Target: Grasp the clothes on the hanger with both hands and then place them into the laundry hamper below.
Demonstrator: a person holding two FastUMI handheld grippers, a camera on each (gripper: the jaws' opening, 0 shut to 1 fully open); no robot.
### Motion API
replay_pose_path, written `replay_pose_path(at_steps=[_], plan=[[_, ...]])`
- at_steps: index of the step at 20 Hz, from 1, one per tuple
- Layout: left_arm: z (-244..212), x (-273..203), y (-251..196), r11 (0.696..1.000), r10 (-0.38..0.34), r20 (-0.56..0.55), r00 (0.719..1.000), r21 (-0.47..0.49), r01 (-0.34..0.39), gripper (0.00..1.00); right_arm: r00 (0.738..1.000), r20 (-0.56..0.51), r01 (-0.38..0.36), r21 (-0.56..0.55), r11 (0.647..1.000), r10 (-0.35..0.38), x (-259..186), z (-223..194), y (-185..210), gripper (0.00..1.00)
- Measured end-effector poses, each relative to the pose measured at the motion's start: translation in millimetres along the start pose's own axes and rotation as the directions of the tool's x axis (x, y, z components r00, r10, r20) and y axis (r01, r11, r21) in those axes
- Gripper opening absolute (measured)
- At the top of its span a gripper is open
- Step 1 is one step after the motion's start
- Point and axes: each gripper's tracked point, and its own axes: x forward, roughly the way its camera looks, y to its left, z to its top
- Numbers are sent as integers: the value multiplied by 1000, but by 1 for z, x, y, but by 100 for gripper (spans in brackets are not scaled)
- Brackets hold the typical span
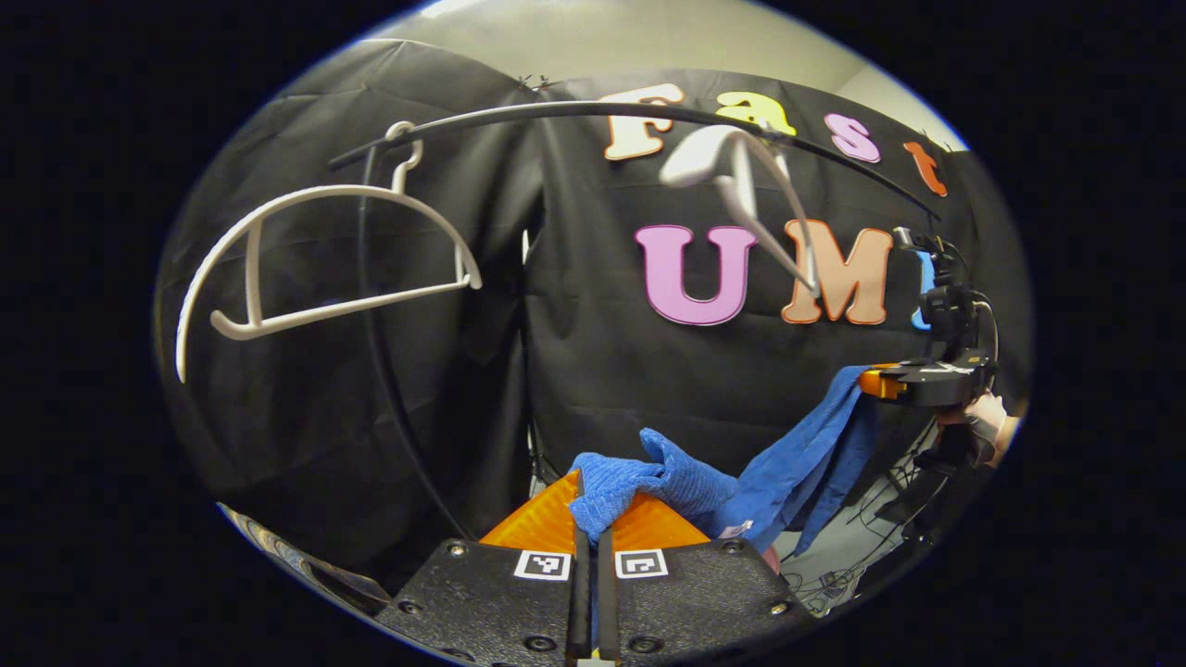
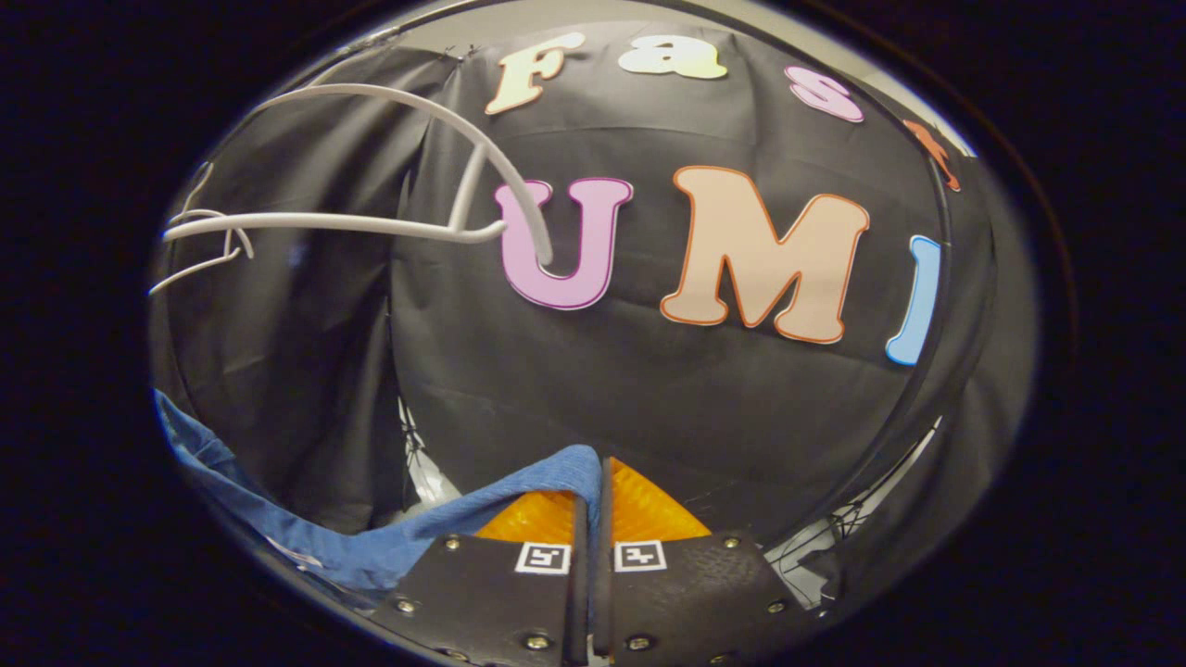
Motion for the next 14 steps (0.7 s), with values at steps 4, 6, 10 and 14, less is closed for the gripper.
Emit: replay_pose_path(at_steps=[4,6,10,14], plan=[[5,14,-60,993,-114,-2,993,40,114,4,998,22,-64,11,998,63,-25,5,21,5],[14,22,-93,982,-179,12,984,70,178,4,995,29,-93,9,996,92,-35,7,29,3],[23,40,-142,951,-298,38,954,101,293,4,990,21,-137,25,990,137,-49,-2,41,3],[27,54,-174,930,-365,43,930,68,362,4,993,18,-114,34,993,113,-57,-6,24,3]])
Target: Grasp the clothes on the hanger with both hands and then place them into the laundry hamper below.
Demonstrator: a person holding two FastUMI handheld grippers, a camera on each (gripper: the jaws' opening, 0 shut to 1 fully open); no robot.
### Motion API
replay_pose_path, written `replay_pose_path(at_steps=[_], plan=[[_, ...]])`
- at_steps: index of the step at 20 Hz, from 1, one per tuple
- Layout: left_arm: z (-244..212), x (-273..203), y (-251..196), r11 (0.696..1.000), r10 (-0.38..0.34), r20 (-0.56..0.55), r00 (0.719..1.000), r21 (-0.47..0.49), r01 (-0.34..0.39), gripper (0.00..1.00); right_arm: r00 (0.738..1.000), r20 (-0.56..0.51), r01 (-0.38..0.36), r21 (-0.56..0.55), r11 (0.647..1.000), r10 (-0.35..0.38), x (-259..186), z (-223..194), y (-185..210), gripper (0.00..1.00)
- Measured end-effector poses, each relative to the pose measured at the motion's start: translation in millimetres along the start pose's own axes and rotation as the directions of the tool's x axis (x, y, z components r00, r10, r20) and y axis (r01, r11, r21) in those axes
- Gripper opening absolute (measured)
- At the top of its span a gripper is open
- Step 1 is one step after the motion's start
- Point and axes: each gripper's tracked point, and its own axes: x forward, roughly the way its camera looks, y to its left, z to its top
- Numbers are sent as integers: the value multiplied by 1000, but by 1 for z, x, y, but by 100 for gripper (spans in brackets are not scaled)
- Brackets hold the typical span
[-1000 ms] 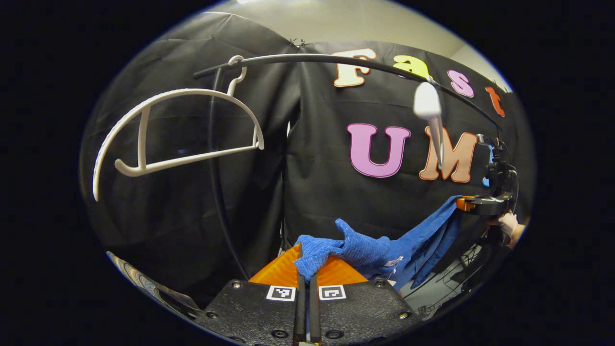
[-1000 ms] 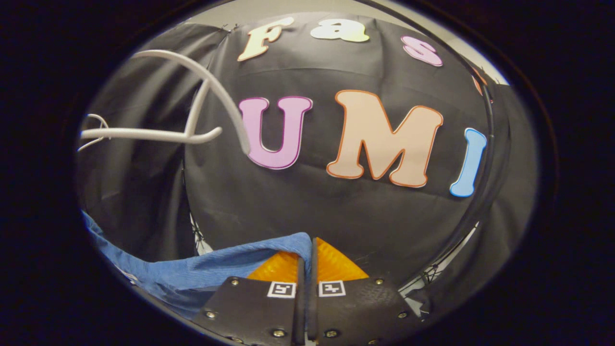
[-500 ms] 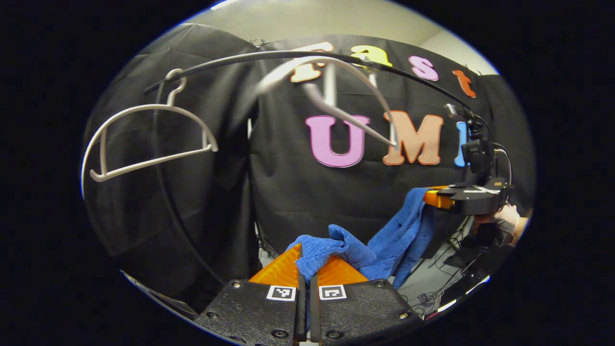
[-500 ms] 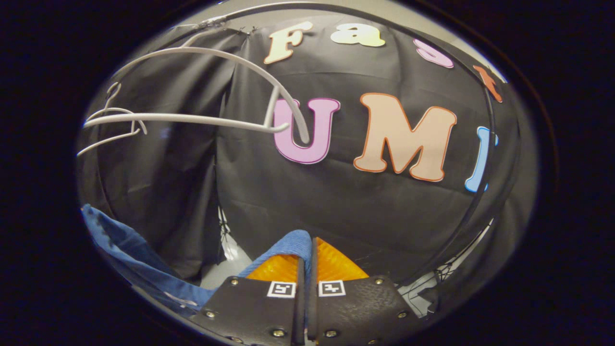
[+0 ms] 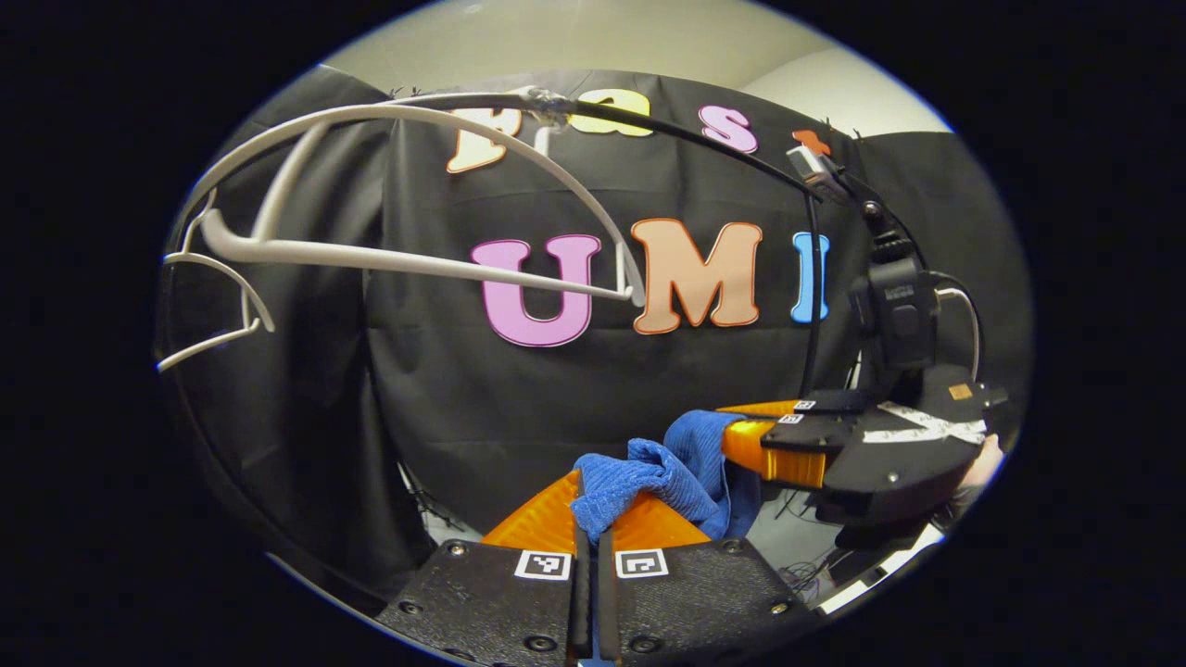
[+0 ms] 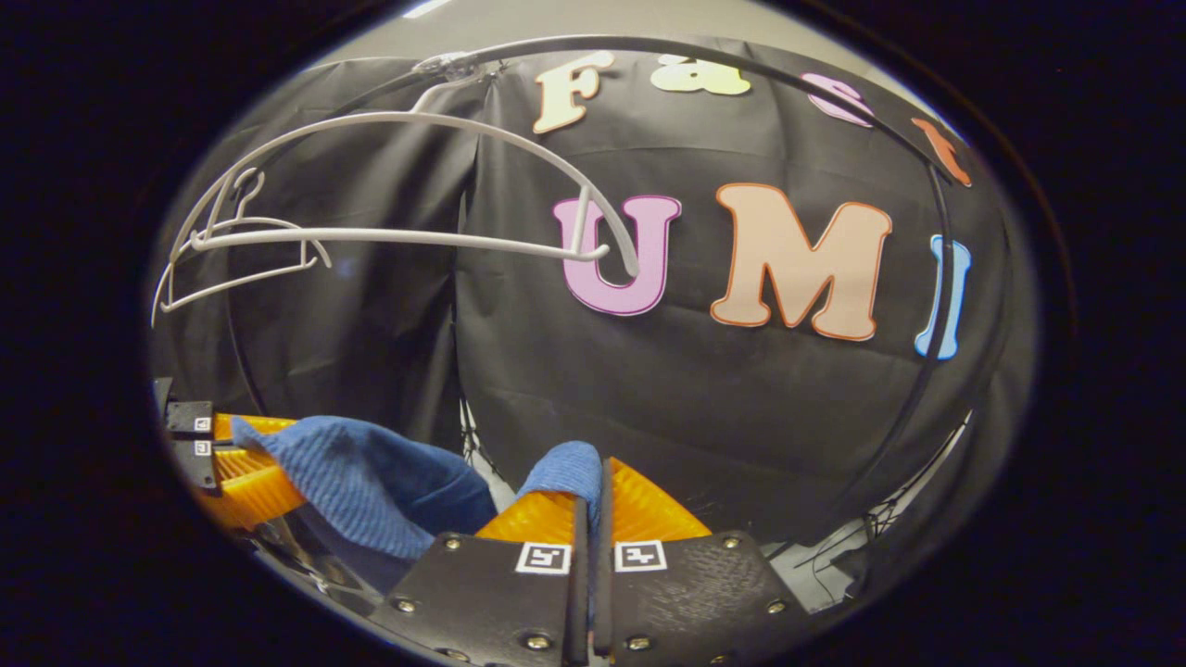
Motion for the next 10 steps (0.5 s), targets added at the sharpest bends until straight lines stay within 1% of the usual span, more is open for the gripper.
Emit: replay_pose_path(at_steps=[2,4,6,10], plan=[[1,15,-11,999,-26,-4,1000,-43,26,4,1000,3,25,5,1000,-25,-3,2,-13,3],[-4,30,-13,996,-48,-7,999,-72,47,4,999,6,53,8,999,-53,-5,5,-27,3],[-6,43,-15,996,-65,-9,998,-69,64,4,997,11,80,12,997,-80,-5,9,-41,3],[-1,65,-16,996,-75,-25,997,-45,74,4,993,21,115,25,993,-115,-2,18,-56,3]])
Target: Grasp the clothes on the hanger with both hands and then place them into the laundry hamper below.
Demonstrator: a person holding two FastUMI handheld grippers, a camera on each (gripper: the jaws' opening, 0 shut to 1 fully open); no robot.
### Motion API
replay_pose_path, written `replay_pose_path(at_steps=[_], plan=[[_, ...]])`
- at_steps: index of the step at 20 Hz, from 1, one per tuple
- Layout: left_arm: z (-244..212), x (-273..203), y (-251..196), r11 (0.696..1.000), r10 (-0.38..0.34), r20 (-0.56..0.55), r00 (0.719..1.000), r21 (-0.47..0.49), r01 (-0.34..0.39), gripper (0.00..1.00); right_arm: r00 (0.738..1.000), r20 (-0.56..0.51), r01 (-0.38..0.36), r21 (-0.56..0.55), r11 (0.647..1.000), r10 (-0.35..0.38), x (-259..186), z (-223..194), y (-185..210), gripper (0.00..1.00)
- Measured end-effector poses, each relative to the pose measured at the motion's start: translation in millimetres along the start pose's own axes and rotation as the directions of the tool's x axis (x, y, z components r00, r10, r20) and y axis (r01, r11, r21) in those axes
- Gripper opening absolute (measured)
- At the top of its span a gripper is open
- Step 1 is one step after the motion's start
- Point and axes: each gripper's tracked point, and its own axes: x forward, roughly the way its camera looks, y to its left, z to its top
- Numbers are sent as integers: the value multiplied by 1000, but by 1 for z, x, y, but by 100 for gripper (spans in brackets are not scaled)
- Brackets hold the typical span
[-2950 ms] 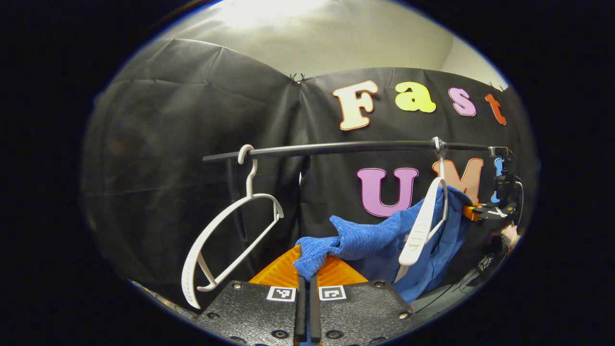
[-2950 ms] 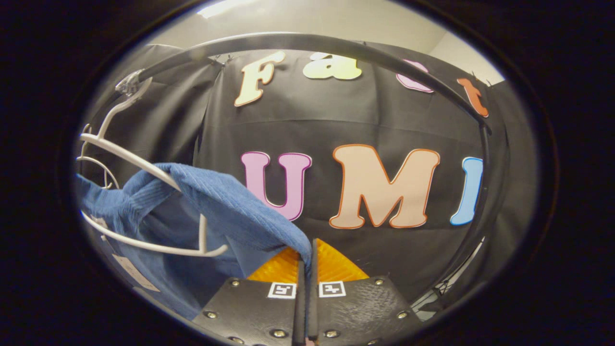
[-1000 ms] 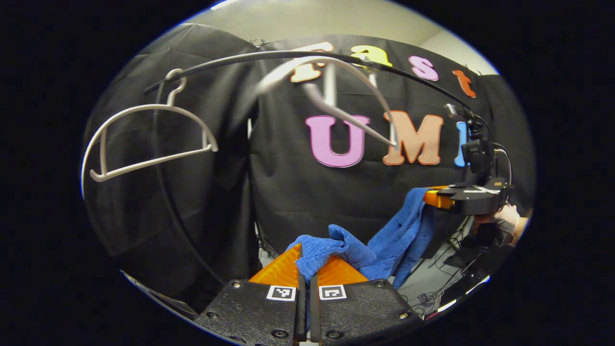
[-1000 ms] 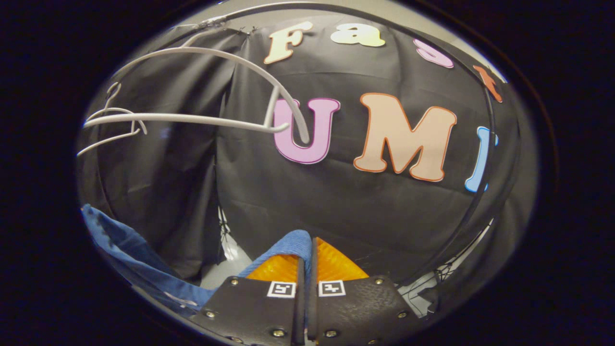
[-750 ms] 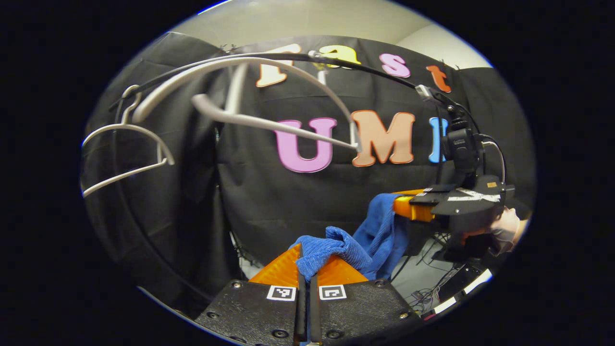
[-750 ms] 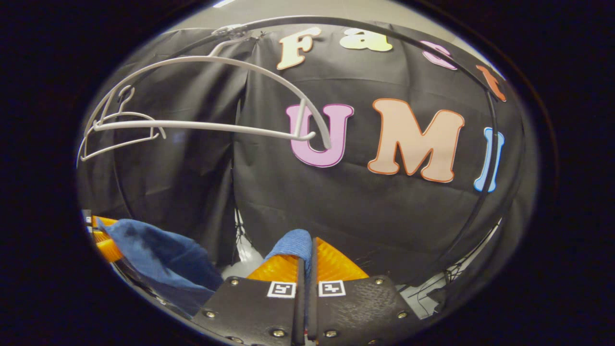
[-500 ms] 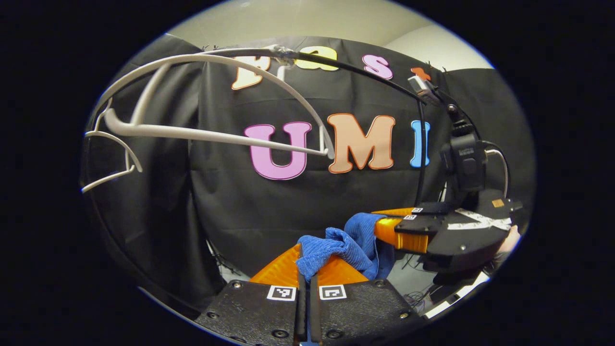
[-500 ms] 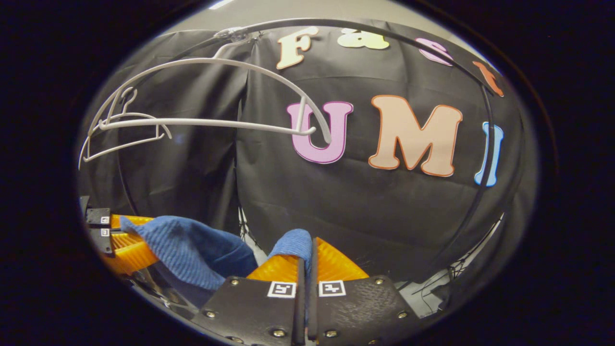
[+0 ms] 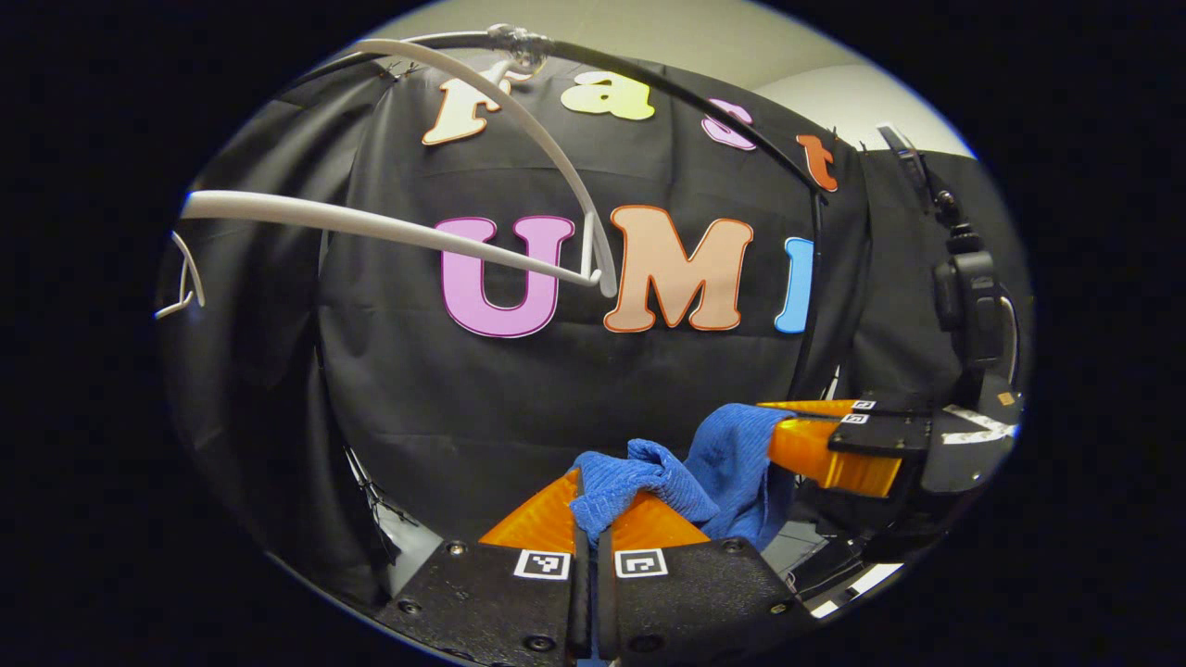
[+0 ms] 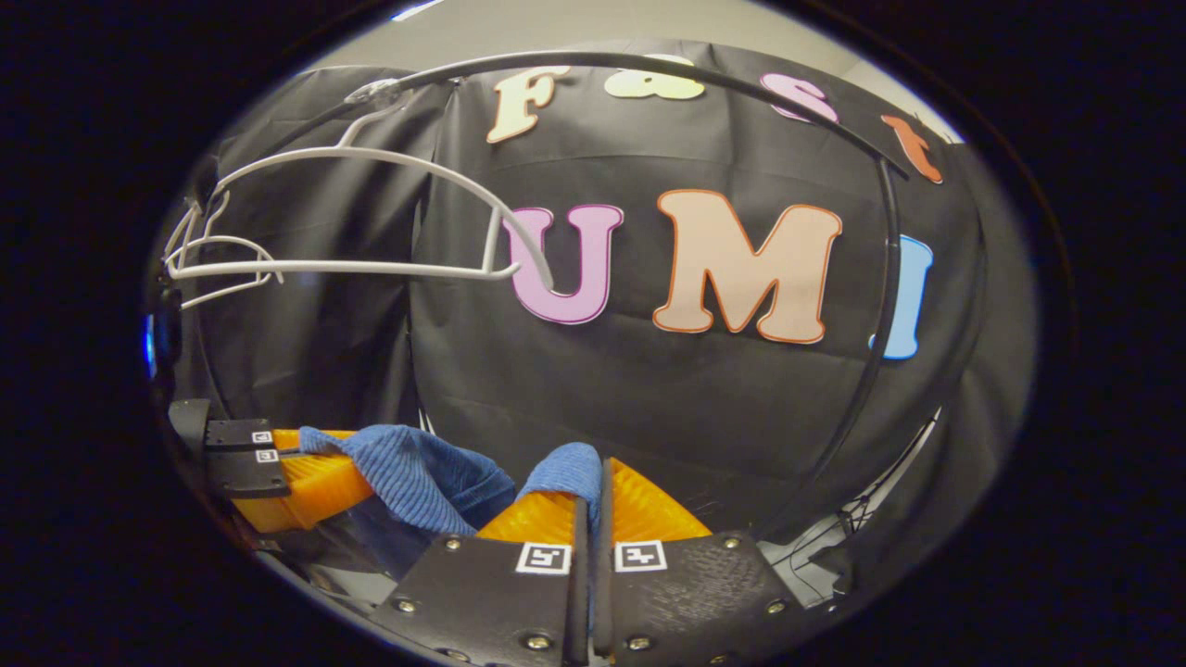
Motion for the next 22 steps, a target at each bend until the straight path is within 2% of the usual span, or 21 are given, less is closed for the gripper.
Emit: replay_pose_path(at_steps=[4,6,8,11,17,22], plan=[[-12,20,13,1000,-3,-18,1000,-11,3,4,1000,-3,8,21,1000,-7,7,1,4,3],[-34,35,21,1000,15,-71,997,-25,-17,4,1000,-20,-2,26,1000,2,11,-7,12,3],[-62,40,38,999,49,-130,990,19,-47,4,999,-44,-15,29,999,16,14,-18,21,3],[-103,29,51,997,67,-220,973,53,-57,4,995,-90,-35,39,999,39,19,-40,36,3],[-160,20,76,994,105,-330,938,27,-102,4,976,-201,-74,52,996,83,30,-97,65,4],[-183,11,77,996,92,-377,922,44,-81,13,948,-299,-97,45,994,106,38,-146,81,4]])
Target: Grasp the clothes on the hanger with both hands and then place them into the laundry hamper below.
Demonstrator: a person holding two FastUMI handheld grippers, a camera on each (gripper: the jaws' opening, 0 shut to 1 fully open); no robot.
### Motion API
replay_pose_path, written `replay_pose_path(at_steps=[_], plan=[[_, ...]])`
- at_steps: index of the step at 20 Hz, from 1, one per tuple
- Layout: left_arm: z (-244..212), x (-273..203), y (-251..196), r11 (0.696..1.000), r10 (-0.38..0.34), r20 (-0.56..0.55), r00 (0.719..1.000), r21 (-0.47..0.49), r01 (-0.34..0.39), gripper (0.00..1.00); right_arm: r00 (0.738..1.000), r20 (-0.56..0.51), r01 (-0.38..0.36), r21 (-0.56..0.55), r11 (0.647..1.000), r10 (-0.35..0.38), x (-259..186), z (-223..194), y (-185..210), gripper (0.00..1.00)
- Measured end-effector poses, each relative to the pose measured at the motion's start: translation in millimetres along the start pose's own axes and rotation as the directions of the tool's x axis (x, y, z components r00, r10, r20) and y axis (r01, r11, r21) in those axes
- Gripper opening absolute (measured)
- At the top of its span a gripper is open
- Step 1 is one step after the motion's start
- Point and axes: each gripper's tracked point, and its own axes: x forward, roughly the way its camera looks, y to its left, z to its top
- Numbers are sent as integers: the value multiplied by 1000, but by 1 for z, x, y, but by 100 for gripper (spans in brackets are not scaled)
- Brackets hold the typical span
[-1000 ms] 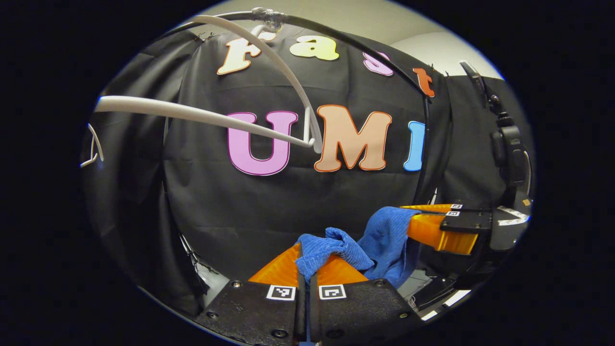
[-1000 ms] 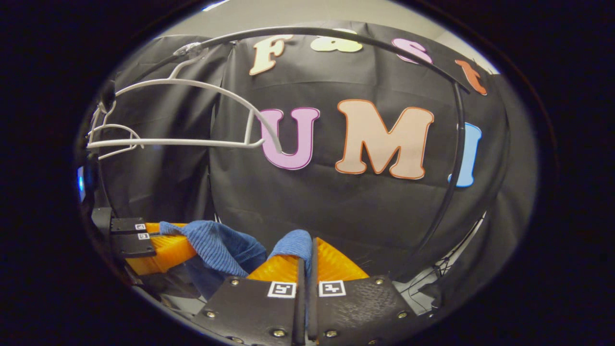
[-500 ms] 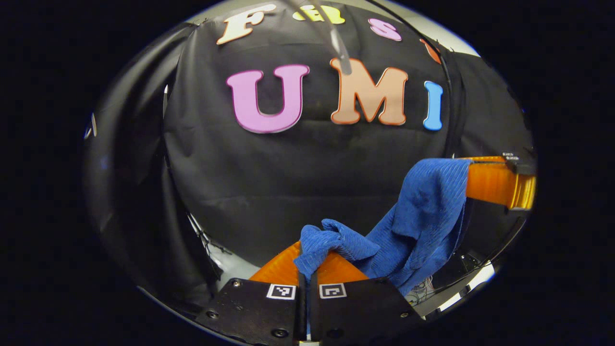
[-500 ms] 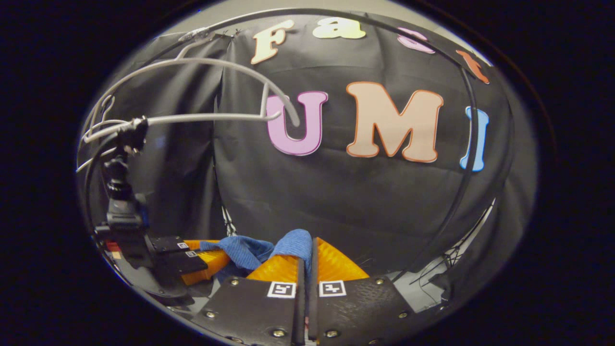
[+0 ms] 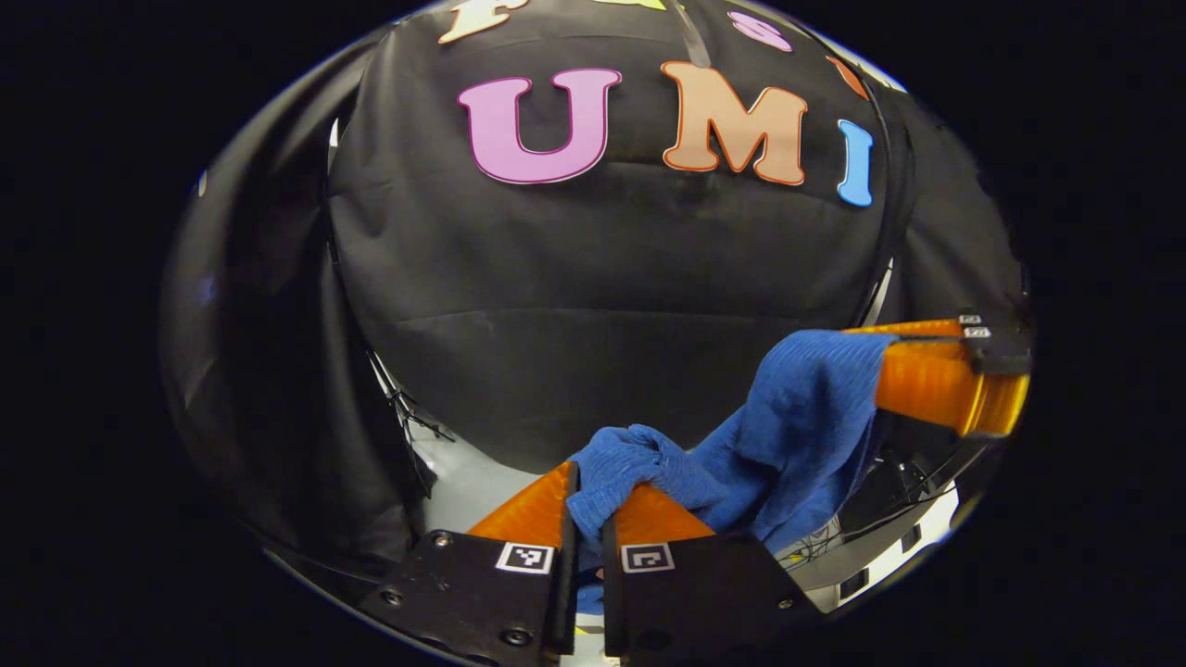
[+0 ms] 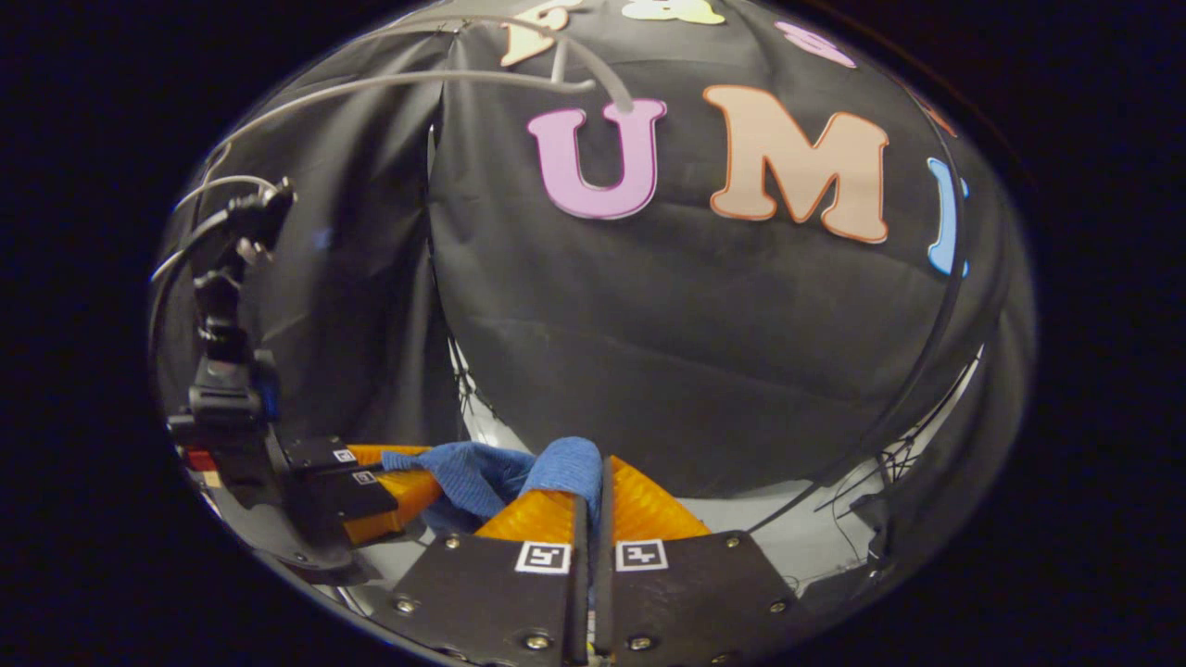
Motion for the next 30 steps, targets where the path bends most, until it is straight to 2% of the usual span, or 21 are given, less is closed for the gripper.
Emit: replay_pose_path(at_steps=[5,9,10,11,21,22,23,30], plan=[[-30,-1,-3,1000,-8,-68,998,20,10,14,995,-103,-3,-7,1000,3,18,-42,5,4],[-34,-1,-6,1000,-17,-80,997,18,19,22,979,-204,-35,-30,999,28,24,-84,9,4],[-36,-2,-8,1000,-19,-77,997,20,21,28,973,-229,-45,-31,998,37,22,-93,11,4],[-37,-3,-8,1000,-18,-78,997,23,20,30,971,-236,-50,-29,998,42,19,-98,13,9],[-60,-12,-10,1000,-15,-118,993,20,17,30,973,-229,-45,-23,999,38,17,-95,4,11],[-60,-13,-11,1000,-14,-119,993,20,17,30,973,-228,-45,-23,999,38,17,-95,4,6],[-62,-14,-11,1000,-13,-120,993,21,16,30,973,-226,-45,-21,999,39,15,-95,4,11],[-54,-33,-20,999,-16,-83,996,36,19,30,983,-181,-38,-25,999,33,2,-83,1,11]])
